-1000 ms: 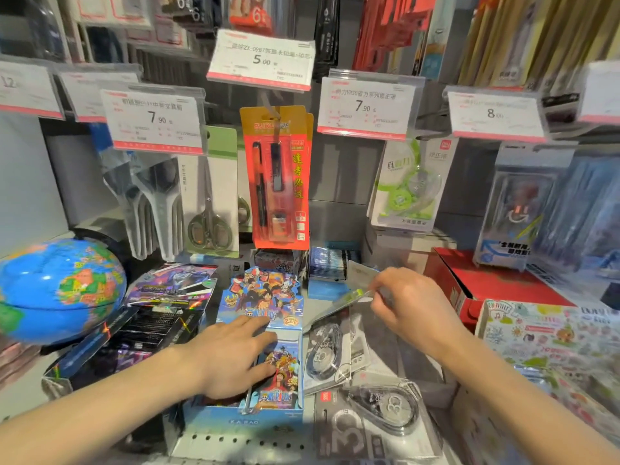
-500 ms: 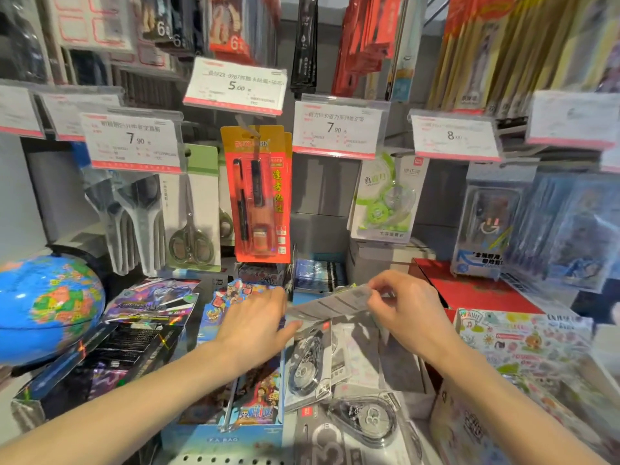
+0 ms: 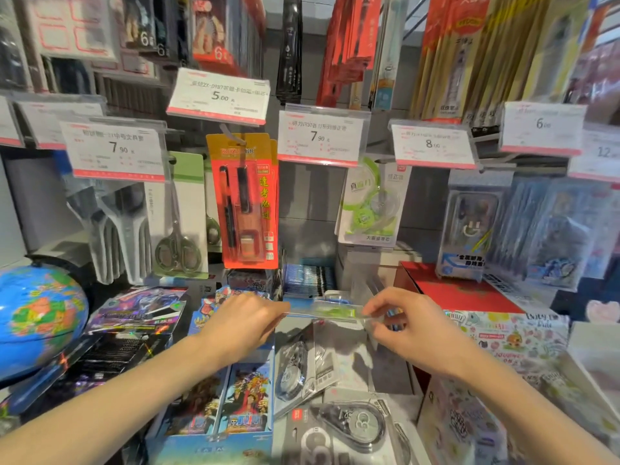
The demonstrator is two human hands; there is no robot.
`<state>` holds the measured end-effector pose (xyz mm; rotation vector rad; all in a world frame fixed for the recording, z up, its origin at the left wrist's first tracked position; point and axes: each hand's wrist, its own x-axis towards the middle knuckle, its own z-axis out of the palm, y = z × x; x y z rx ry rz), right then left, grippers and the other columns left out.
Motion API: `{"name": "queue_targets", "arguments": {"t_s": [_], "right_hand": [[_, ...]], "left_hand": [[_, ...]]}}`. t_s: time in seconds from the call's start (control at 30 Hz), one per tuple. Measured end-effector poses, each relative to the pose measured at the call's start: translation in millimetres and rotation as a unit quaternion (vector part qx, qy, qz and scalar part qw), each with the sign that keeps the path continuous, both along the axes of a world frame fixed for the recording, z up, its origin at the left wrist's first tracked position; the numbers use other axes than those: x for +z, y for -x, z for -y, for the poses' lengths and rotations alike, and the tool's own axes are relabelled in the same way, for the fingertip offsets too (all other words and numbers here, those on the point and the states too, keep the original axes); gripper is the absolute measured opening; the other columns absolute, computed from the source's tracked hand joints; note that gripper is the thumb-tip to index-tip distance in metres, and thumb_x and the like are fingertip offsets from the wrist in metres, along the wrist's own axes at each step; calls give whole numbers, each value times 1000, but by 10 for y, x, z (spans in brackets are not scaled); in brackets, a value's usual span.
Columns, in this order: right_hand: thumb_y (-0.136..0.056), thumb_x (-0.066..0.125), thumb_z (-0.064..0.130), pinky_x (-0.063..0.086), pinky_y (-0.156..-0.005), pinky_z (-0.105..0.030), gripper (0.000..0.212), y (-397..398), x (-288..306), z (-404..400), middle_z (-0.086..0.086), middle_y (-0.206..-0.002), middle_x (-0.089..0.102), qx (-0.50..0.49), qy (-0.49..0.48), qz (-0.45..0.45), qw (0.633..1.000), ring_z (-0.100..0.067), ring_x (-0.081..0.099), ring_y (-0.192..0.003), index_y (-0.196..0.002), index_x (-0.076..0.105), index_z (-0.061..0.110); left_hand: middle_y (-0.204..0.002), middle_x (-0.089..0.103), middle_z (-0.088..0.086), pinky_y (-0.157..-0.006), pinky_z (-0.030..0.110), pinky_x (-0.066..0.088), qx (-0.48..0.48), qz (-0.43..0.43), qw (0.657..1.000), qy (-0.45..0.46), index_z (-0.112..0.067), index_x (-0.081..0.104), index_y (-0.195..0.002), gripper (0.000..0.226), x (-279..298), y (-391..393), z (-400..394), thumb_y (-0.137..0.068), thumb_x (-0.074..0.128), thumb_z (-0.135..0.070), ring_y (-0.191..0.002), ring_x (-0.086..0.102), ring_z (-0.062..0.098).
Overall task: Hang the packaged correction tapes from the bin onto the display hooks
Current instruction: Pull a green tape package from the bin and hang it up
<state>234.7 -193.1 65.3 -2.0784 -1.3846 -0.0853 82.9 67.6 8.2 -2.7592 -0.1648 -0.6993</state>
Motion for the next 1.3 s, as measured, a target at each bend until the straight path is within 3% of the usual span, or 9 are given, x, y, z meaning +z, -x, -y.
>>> {"name": "queue_targets", "arguments": {"t_s": [0.13, 0.23, 0.33, 0.47, 0.7, 0.83, 0.9, 1.0, 1.3], "right_hand": [[-88, 61, 20, 55, -80, -31, 20, 13, 80, 63, 15, -94, 68, -1, 25, -24, 999, -3, 65, -86, -100, 65, 36], [-94, 58, 38, 52, -87, -29, 21, 82, 140, -10, 21, -104, 63, -19, 53, -14, 998, 1, 61, -92, -114, 61, 35], [-91, 54, 59, 49, -90, -30, 51, 181, 146, -187, 15, -115, 60, -19, 106, -10, 994, -4, 59, -97, -134, 51, 31], [-82, 55, 71, 48, -90, -30, 77, 244, 98, -438, 7, -126, 57, -23, 143, -17, 989, -11, 59, -105, -144, 42, 27], [-83, 59, 65, 48, -90, -32, 64, 328, 31, -589, 8, -124, 56, -15, 147, 4, 989, -9, 56, -98, -137, 48, 32], [-81, 60, 66, 49, -87, -33, 64, 352, 39, -577, 9, -114, 55, -28, 126, -1, 992, -9, 58, -93, -135, 50, 33], [-81, 60, 65, 48, -87, -33, 64, 352, 63, -532, 9, -113, 51, -54, 108, 15, 993, -13, 58, -99, -135, 49, 33], [-83, 58, 63, 46, -92, -34, 63, 338, 130, -432, 8, -120, 49, -97, 47, 33, 994, -19, 56, -111, -137, 45, 33], [-82, 63, 58, 49, -81, -34, 57, 305, 303, -295, 7, -118, 45, -164, -152, 98, 970, -21, 61, -97, -127, 47, 28]], "left_hand": [[-65, 65, -6, -38, 28, 32, -19, 34, 996, -81, -18, 70, -93, 44, 164, 63, 52, -56, 88, -1, -50, 57, 19], [-82, 75, -2, -40, 28, 39, -58, 68, 983, -158, -13, 76, -101, 61, 311, 109, 128, -43, 91, 2, -51, 60, 18], [-102, 79, 5, -44, 29, 47, -87, 78, 971, -210, -7, 77, -108, 66, 384, 151, 140, -44, 90, 4, -55, 64, 18], [-108, 78, 12, -43, 30, 52, -117, 82, 956, -255, -4, 76, -110, 48, 392, 208, 107, -62, 75, 5, -55, 65, 21], [-115, 76, 15, -47, 30, 53, -109, 69, 961, -244, -4, 75, -113, 60, 382, 298, 66, -56, 91, -1, -62, 69, 22], [-121, 73, 13, -58, 37, 60, -118, 96, 966, -210, -5, 68, -121, 51, 396, 317, 40, -71, 80, -3, -82, 73, 27], [-128, 70, 12, -70, 41, 62, -109, 110, 970, -187, -6, 61, -130, 40, 449, 331, 55, -90, 60, -14, -99, 71, 30], [-134, 65, 13, -79, 43, 61, -81, 127, 975, -166, -8, 58, -135, 43, 653, 404, 135, -97, 50, -27, -111, 66, 32], [-132, 64, 22, -93, 50, 51, -137, 268, 924, -238, -3, 70, -124, 36, 1507, 313, 572, -92, 66, -21, -119, 59, 39]]}}
